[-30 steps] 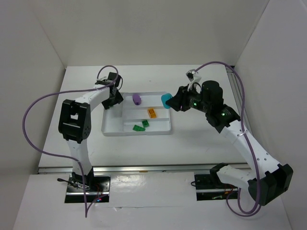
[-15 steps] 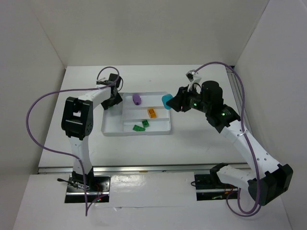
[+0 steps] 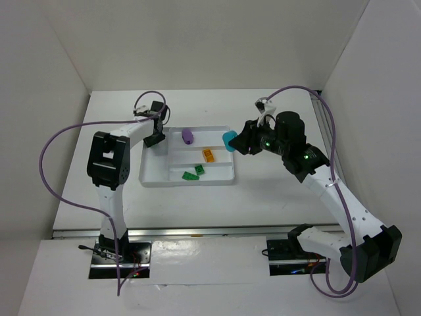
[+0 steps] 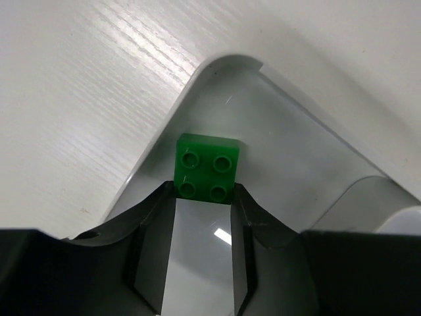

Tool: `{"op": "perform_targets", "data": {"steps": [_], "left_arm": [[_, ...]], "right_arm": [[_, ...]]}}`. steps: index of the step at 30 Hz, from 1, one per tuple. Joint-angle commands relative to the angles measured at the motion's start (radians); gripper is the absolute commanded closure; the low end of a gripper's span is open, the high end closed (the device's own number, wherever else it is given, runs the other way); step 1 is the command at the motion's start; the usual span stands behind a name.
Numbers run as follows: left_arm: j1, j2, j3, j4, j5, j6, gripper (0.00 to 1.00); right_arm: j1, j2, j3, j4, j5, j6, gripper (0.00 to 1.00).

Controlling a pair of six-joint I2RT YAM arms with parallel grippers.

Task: Sort the legos into containers by color

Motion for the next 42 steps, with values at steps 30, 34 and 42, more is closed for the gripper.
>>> {"op": "perform_targets", "data": {"steps": [30, 34, 42], "left_arm": [[-0.378, -0.462, -0.378, 0.044, 0.192, 0.09, 0.91], [-0.378, -0.452, -0.389, 0.044, 0.162, 0.09, 0.86], [-0.378, -0.472, -0.43, 0.058, 0.132, 0.063, 0.35]], "right_arm": [[-0.025, -0.015, 0.025, -0.018, 0.033, -0.034, 0.75], [-0.025, -0.015, 0.016, -0.018, 0.033, -0.034, 0.75], [-0.025, -0.015, 0.016, -0.009, 0.033, -0.034, 0.75]]}}
